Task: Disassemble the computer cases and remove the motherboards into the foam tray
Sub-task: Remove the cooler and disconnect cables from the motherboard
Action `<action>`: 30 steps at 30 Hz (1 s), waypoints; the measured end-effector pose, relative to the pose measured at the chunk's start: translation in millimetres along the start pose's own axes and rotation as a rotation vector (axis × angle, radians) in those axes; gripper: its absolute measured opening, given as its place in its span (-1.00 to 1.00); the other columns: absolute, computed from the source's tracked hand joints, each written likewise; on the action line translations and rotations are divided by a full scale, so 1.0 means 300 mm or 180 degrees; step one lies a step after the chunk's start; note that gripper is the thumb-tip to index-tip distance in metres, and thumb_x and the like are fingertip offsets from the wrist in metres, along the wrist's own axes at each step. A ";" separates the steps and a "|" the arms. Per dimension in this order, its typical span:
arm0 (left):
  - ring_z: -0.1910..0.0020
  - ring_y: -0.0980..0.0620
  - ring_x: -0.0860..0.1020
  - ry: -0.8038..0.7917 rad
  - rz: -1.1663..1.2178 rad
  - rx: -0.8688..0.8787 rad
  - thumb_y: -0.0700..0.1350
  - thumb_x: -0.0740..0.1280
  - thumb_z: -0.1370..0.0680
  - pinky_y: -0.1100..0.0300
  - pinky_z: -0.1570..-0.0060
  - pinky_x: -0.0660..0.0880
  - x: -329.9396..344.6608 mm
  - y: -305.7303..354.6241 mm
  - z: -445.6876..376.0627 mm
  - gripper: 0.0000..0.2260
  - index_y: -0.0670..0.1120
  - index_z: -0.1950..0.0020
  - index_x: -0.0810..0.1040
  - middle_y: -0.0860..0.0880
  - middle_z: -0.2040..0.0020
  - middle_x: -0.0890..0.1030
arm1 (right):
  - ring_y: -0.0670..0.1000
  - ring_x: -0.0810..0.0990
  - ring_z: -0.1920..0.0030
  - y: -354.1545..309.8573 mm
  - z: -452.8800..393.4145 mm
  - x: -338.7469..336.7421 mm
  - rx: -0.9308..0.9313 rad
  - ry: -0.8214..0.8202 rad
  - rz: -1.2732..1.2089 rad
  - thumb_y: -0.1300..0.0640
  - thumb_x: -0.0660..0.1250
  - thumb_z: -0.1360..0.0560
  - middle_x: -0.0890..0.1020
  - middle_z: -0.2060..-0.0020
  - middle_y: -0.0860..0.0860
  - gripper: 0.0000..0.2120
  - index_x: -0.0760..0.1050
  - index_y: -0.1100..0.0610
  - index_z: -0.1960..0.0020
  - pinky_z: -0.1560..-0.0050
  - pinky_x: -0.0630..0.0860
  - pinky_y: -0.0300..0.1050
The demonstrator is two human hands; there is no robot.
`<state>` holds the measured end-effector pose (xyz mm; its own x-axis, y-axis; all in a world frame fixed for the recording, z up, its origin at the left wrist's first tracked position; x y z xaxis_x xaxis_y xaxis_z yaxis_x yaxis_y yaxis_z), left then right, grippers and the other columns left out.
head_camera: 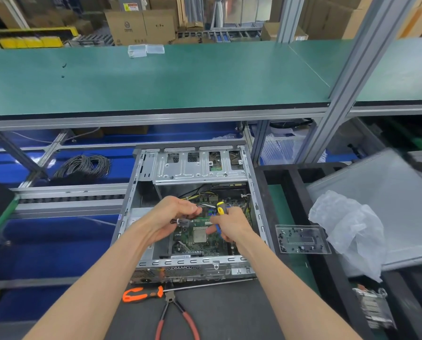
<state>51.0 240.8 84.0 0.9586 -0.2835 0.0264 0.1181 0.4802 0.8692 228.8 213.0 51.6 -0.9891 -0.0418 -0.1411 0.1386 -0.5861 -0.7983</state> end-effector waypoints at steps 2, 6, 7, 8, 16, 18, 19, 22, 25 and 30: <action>0.19 0.04 0.64 0.0046 0.0171 -0.0003 -0.32 0.34 -0.57 0.21 0.17 0.56 -0.002 0.001 -0.001 -0.85 -0.24 0.09 0.71 -0.13 0.12 0.71 | -0.04 0.56 0.52 0.006 -0.001 0.000 -0.0131 0.0030 0.0197 0.23 0.38 -0.56 0.72 0.29 0.16 -0.82 0.40 0.19 0.14 0.59 0.27 -0.28; 0.35 0.03 0.59 -0.0035 0.0879 -0.0016 -0.47 0.18 -0.57 0.21 0.39 0.56 -0.009 0.031 -0.005 -0.74 -0.23 -0.16 0.53 -0.22 0.05 0.70 | -0.11 0.48 0.61 0.003 0.005 0.004 -0.0089 -0.0035 0.0542 0.26 0.36 -0.57 0.72 0.26 0.14 -0.92 0.51 0.28 0.02 0.60 0.30 -0.34; 0.39 0.03 0.55 -0.0030 0.0784 -0.0023 -0.48 0.16 -0.55 0.22 0.50 0.49 -0.016 0.039 -0.006 -0.69 -0.21 -0.19 0.51 -0.22 0.05 0.70 | -0.09 0.43 0.65 0.005 0.002 0.003 -0.0023 -0.0068 0.0558 0.28 0.33 -0.57 0.72 0.26 0.16 -0.89 0.50 0.32 -0.05 0.62 0.27 -0.35; 0.42 0.03 0.53 0.0021 0.0550 -0.0052 -0.49 0.15 -0.53 0.24 0.57 0.41 -0.025 0.045 -0.007 -0.65 -0.20 -0.21 0.50 -0.21 0.06 0.70 | -0.06 0.39 0.66 0.006 0.000 0.002 0.0042 -0.0089 0.0569 0.29 0.31 -0.57 0.72 0.27 0.17 -0.87 0.49 0.35 -0.07 0.62 0.26 -0.35; 0.37 -0.14 0.62 0.0060 -0.1884 -0.0518 -0.46 0.22 -0.53 0.06 0.41 0.61 -0.001 -0.014 -0.031 -0.51 -0.28 -0.47 0.33 -0.31 0.14 0.66 | -0.01 0.42 0.59 0.016 0.005 -0.002 0.0292 -0.0160 0.0924 0.25 0.33 -0.53 0.72 0.31 0.13 -0.85 0.53 0.31 -0.06 0.60 0.22 -0.30; 0.36 -0.19 0.62 -0.0017 -0.2335 -0.0555 -0.45 0.17 -0.56 0.03 0.41 0.62 0.017 -0.037 -0.048 -0.52 -0.29 -0.49 0.31 -0.37 0.14 0.64 | -0.03 0.44 0.59 0.019 0.003 -0.010 0.0298 -0.0098 0.0977 0.24 0.40 -0.50 0.73 0.28 0.13 -0.90 0.59 0.29 0.06 0.60 0.22 -0.30; 0.36 -0.21 0.62 -0.0030 -0.2535 -0.0540 -0.43 0.17 -0.58 0.01 0.41 0.62 0.024 -0.044 -0.058 -0.59 -0.29 -0.43 0.38 -0.37 0.15 0.64 | -0.03 0.44 0.59 0.018 0.001 -0.014 0.0279 -0.0064 0.0949 0.23 0.43 -0.48 0.73 0.26 0.14 -0.91 0.60 0.27 0.12 0.60 0.23 -0.30; 0.22 -0.22 0.68 -0.0176 -0.3489 -0.0406 -0.33 0.27 -0.58 -0.11 0.19 0.66 0.037 -0.055 -0.078 -0.92 -0.26 0.06 0.55 -0.26 0.20 0.66 | -0.03 0.45 0.58 0.017 -0.009 -0.021 0.0243 -0.0050 0.0866 0.20 0.47 -0.48 0.74 0.17 0.14 -0.86 0.60 0.29 0.14 0.60 0.26 -0.29; -0.10 -0.14 0.62 -0.0661 -0.4884 -0.0379 -0.23 0.34 -0.56 -0.04 -0.13 0.57 0.050 -0.069 -0.082 -0.83 -0.23 -0.11 0.64 -0.17 -0.08 0.68 | -0.02 0.45 0.55 0.018 -0.013 -0.024 0.0219 -0.0120 0.0855 0.21 0.49 -0.47 0.70 0.04 0.07 -0.80 0.60 0.36 0.02 0.61 0.26 -0.31; -0.06 -0.17 0.63 -0.0019 -0.4589 0.0087 -0.28 0.23 -0.52 -0.03 -0.14 0.57 0.059 0.006 -0.132 -0.73 -0.15 -0.09 0.68 -0.15 -0.09 0.66 | -0.06 0.46 0.57 0.018 -0.009 -0.014 0.0005 -0.0315 0.1089 0.26 0.48 -0.47 0.65 0.34 0.03 -0.85 0.57 0.28 0.23 0.53 0.36 -0.31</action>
<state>78.4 269.5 66.4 0.0097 -0.5023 -0.8647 0.9598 -0.2379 0.1489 233.9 212.3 46.3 -0.8854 -0.3140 -0.3426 0.4627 -0.5257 -0.7139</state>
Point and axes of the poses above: each hand's wrist, its own z-axis away from the middle knuckle, its own x-axis out of the palm, y = z × x, the point moved 3 cm from there along -z, towards the middle knuckle
